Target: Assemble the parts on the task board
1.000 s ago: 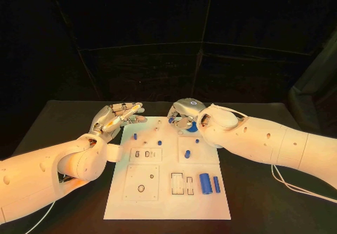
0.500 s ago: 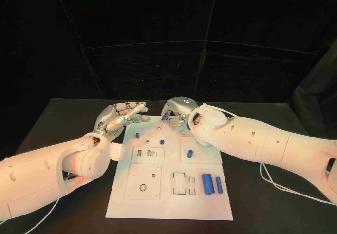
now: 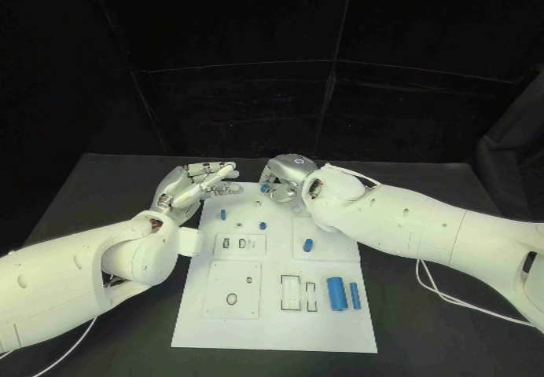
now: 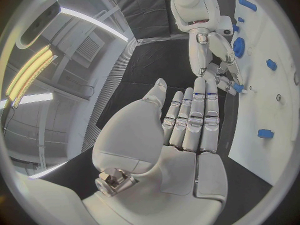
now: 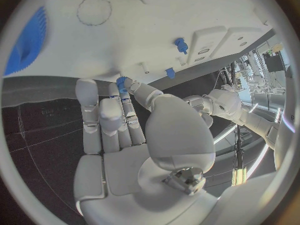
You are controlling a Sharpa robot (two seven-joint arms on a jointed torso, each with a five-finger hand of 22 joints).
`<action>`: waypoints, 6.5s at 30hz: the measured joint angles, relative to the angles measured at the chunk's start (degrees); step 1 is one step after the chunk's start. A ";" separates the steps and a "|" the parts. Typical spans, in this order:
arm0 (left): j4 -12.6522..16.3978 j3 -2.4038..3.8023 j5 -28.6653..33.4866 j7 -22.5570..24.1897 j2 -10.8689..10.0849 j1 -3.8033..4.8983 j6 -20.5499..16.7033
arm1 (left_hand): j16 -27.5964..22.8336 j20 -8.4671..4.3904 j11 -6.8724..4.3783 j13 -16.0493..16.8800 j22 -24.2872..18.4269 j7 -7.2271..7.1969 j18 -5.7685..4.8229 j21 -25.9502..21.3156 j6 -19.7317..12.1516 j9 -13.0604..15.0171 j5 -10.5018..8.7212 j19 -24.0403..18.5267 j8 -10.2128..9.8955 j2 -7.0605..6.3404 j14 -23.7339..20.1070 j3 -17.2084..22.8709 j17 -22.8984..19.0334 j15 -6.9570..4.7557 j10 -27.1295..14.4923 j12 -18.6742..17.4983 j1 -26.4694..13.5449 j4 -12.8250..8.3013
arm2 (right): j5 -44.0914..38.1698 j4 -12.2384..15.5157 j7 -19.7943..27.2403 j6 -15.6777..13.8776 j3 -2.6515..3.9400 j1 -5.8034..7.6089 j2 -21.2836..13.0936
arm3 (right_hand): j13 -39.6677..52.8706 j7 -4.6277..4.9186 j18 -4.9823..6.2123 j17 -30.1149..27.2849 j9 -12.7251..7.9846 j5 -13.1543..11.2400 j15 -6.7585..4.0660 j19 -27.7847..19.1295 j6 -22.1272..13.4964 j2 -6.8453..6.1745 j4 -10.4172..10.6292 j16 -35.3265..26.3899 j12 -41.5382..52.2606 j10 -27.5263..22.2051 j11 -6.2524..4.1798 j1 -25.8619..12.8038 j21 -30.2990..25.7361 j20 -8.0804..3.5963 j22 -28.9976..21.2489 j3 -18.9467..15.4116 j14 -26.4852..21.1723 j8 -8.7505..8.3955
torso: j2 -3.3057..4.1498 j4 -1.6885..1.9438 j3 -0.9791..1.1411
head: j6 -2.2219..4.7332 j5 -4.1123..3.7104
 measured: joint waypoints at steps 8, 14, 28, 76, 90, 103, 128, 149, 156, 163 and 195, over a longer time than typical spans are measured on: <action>-0.17 0.00 0.03 -0.01 0.08 0.00 0.03 | 0.02 0.00 0.00 0.00 0.00 0.00 -0.01 0.00 0.00 0.00 0.00 0.00 0.00 0.00 0.00 0.00 -0.01 0.00 0.00 0.00 0.00 0.00 | -0.07 -0.71 -0.14 0.69 -0.02 0.04 0.75 | -0.04 0.67 0.00 -1.48 0.01 0.03 0.31 -1.27 -0.85 -0.52 0.47 -0.47 0.05 -1.25 0.27 -0.56 -0.55 0.20 -1.88 0.16 -0.31 -0.02 | 0.05 0.03 -0.04 | -0.08 -0.07; -0.22 0.00 0.04 -0.07 0.10 0.00 0.05 | -0.22 0.00 0.00 0.00 -0.03 0.00 0.00 0.00 0.00 0.00 0.00 0.00 0.00 0.00 0.00 0.21 0.04 0.00 0.00 -0.28 0.00 -0.21 | -0.09 -1.42 -0.19 0.62 -0.07 -0.09 1.29 | -0.15 1.08 0.00 -3.14 -0.11 -0.84 0.61 -2.58 -2.43 -1.48 0.80 -1.35 0.05 -2.99 0.91 -0.62 -1.47 0.53 -3.90 0.13 -0.61 0.07 | 0.10 0.07 -0.08 | 0.02 -0.08; -0.39 0.00 0.06 -0.42 0.11 0.00 0.21 | -0.36 0.00 0.00 0.00 -0.12 0.00 0.00 0.00 0.00 0.00 0.00 0.00 0.00 0.00 0.00 0.24 0.08 0.00 0.00 -0.28 0.00 -0.24 | -0.11 -0.67 -0.50 -0.15 -0.08 -0.11 0.82 | -0.14 1.94 0.92 -9.35 -0.20 0.00 1.81 -5.54 -10.66 -4.95 2.70 -5.60 0.35 -10.40 1.98 -1.22 -4.69 1.63 -8.74 -4.99 -2.29 0.07 | 0.15 0.08 -0.11 | -0.01 0.06; -1.24 -0.13 0.10 -1.06 -0.17 -0.01 1.21 | -0.36 0.21 0.00 0.01 -0.21 0.00 -0.02 -0.23 0.00 0.00 0.00 0.21 -0.23 0.00 0.00 0.08 0.13 0.00 0.00 -0.66 0.00 -0.39 | 15.74 13.17 -12.55 7.35 0.07 0.43 -17.94 | 45.32 -0.09 -2.33 22.75 0.24 8.82 -1.12 5.42 -11.74 -4.03 18.58 15.83 52.99 1.26 -1.87 4.52 12.44 -0.51 18.56 -29.50 -0.09 4.18 | -0.23 -0.80 0.19 | 0.17 -0.64; -1.35 -0.18 0.10 -1.26 -0.17 -0.01 1.56 | -0.65 0.21 0.00 0.00 -0.29 0.00 -0.02 -0.23 0.00 0.01 0.00 0.21 -0.23 0.22 0.00 0.08 0.18 0.00 0.00 -0.66 -0.22 -0.39 | 13.33 13.31 -13.15 7.93 0.14 0.52 -17.36 | 53.42 -0.69 -2.71 26.33 0.30 5.31 -1.12 6.05 -9.45 -2.14 16.15 17.67 59.71 4.56 -2.09 8.54 13.55 -0.72 20.34 -26.45 -0.09 5.90 | -0.23 -0.83 0.19 | -0.09 -0.75; -1.55 -0.23 0.10 -1.53 -0.17 -0.01 1.93 | -0.85 0.21 0.00 0.01 -0.39 0.00 -0.02 -0.45 0.00 0.01 0.00 0.21 -0.45 0.22 0.00 -0.08 0.22 0.00 0.00 -0.66 -0.22 -0.56 | 4.78 14.48 -13.40 6.65 0.09 0.48 -16.80 | 58.70 -1.53 -2.69 26.65 0.24 -1.44 -1.14 6.79 -5.12 -2.22 13.81 18.37 63.62 6.72 -2.98 10.38 14.46 -1.45 22.29 -20.41 -0.08 7.46 | -0.23 -0.83 0.19 | -0.31 -0.86; -2.10 -0.26 0.11 -1.71 -0.21 -0.01 2.32 | -1.08 0.21 0.00 0.01 -0.50 0.00 -0.02 -0.67 0.00 0.01 0.00 0.21 -0.67 0.48 0.00 -0.07 0.26 0.00 0.00 -0.90 -0.48 -0.55 | 2.95 16.93 -11.99 -1.01 0.05 0.38 -9.13 | 60.56 -1.74 -3.60 26.63 0.06 9.20 -1.55 9.44 -3.75 -5.09 17.42 18.37 64.63 8.21 -3.29 1.78 16.65 -1.64 27.11 -16.63 -0.10 6.02 | -0.22 -0.64 0.04 | -0.08 0.03; -2.21 -0.26 0.11 -1.71 -0.03 0.00 2.29 | -1.08 0.21 0.00 0.01 -0.49 0.00 -0.02 -0.67 0.00 0.01 0.00 0.21 -0.67 0.48 0.00 -0.07 0.25 0.00 0.00 -0.90 -0.48 -0.55 | 0.53 10.41 -13.64 3.51 -0.27 0.36 -1.73 | 59.02 -1.53 -3.59 26.62 0.03 8.41 -1.54 9.44 -4.60 -5.39 17.37 18.37 62.66 7.04 -2.79 1.48 16.65 -1.64 26.79 -16.28 -0.10 4.85 | -0.06 -0.62 0.13 | -0.31 0.45; -2.37 -0.26 0.11 -1.71 0.00 0.00 2.29 | -1.08 0.21 0.00 0.00 -0.58 0.00 -0.02 -0.67 0.00 0.01 0.00 0.21 -0.67 0.48 0.00 -0.23 0.24 0.00 0.00 -0.90 -0.48 -0.71 | -0.15 9.96 -13.99 4.95 -0.55 0.35 -1.33 | 58.23 -1.16 -3.59 26.62 -0.04 6.59 -1.54 9.44 -6.35 -5.95 16.85 18.37 61.78 6.43 -2.37 0.95 16.64 -1.64 26.70 -16.31 -0.10 3.74 | -0.04 -0.66 0.15 | -0.32 0.45; -2.57 -0.26 0.11 -1.71 0.04 0.00 2.29 | -1.08 0.21 0.00 0.01 -0.58 0.00 -0.02 -0.67 0.00 0.01 0.00 0.21 -0.67 0.48 0.00 -0.23 0.24 0.00 0.00 -0.90 -0.48 -0.71 | -0.62 9.34 -14.21 5.53 -0.65 0.35 -1.02 | 57.35 -0.56 -3.59 26.61 -0.14 5.49 -1.20 9.42 -8.39 -6.75 16.96 18.36 60.67 5.59 -1.93 0.73 16.64 -1.22 26.61 -17.40 -0.01 2.19 | -0.04 -0.66 0.16 | -0.32 0.44; -2.81 -0.26 0.11 -1.73 0.09 0.01 2.29 | -1.30 0.21 0.00 0.01 -0.62 0.00 -0.02 -0.90 0.00 0.01 0.00 0.21 -0.67 0.48 0.00 -0.23 0.27 0.00 0.00 -0.89 -0.48 -0.71 | 1.46 9.48 -12.20 5.56 -0.75 0.30 -2.44 | 59.66 0.22 -3.58 26.60 0.15 13.12 -0.51 9.83 -8.74 -3.72 26.30 18.63 62.19 5.35 -1.24 -4.83 16.88 -0.39 27.78 -26.05 0.11 1.60 | -0.04 -0.69 0.14 | -0.56 0.52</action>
